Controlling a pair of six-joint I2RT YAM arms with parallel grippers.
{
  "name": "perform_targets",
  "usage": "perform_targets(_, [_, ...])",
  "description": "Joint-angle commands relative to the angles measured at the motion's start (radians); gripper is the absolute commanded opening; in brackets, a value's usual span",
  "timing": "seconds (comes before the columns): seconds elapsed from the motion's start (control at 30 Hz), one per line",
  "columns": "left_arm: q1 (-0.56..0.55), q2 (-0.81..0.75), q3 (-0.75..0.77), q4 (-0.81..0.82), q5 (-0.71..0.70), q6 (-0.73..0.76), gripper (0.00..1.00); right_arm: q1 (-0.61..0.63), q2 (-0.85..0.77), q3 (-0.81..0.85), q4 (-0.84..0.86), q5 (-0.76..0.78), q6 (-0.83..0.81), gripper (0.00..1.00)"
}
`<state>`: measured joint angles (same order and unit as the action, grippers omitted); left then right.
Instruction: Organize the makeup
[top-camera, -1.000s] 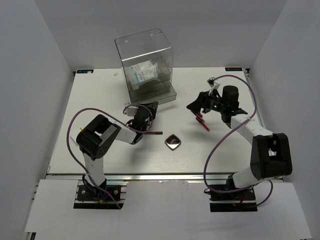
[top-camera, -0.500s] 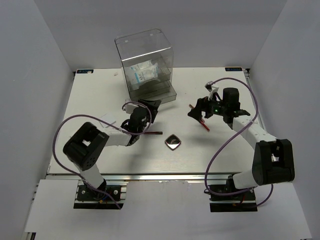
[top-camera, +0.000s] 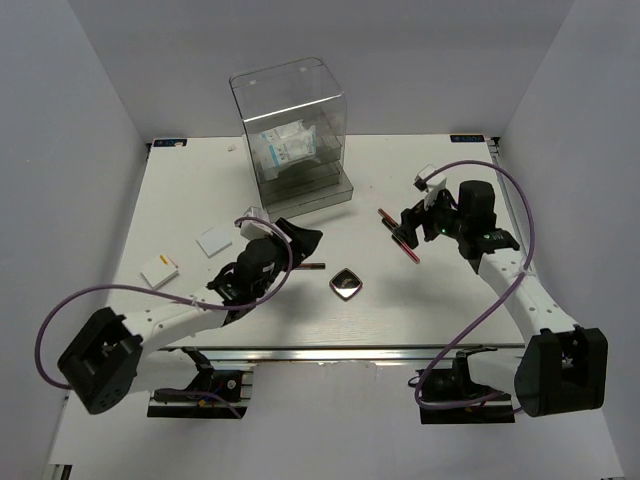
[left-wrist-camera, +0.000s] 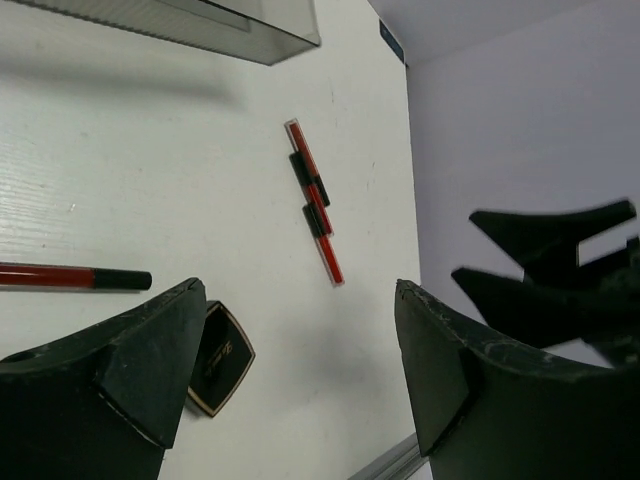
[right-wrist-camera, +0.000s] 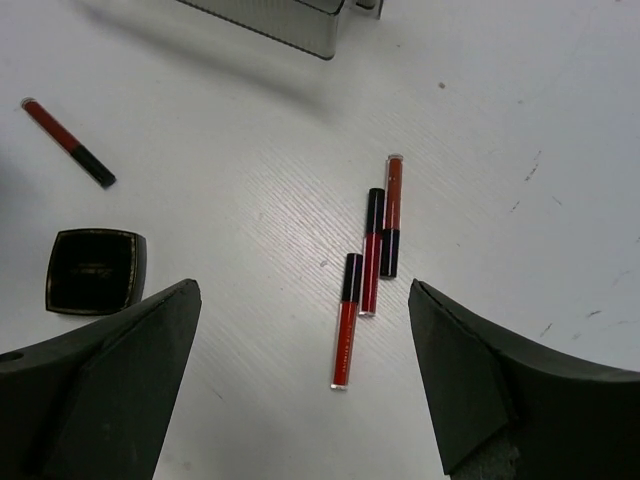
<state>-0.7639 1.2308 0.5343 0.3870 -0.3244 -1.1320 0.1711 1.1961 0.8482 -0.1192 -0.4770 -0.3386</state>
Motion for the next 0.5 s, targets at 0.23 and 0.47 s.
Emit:
perform_targets(0.23, [-0.034, -0.244, 0.047, -0.296, -0.051, 0.304, 0.88, -0.005, 0.008, 0.101, -0.151, 0.090, -0.007, 0.70])
perform_targets(0.47, [-0.034, -0.340, 0.043, -0.381, -0.061, 0.357, 0.85, -0.016, 0.183, 0.172, -0.132, 0.118, 0.081, 0.53])
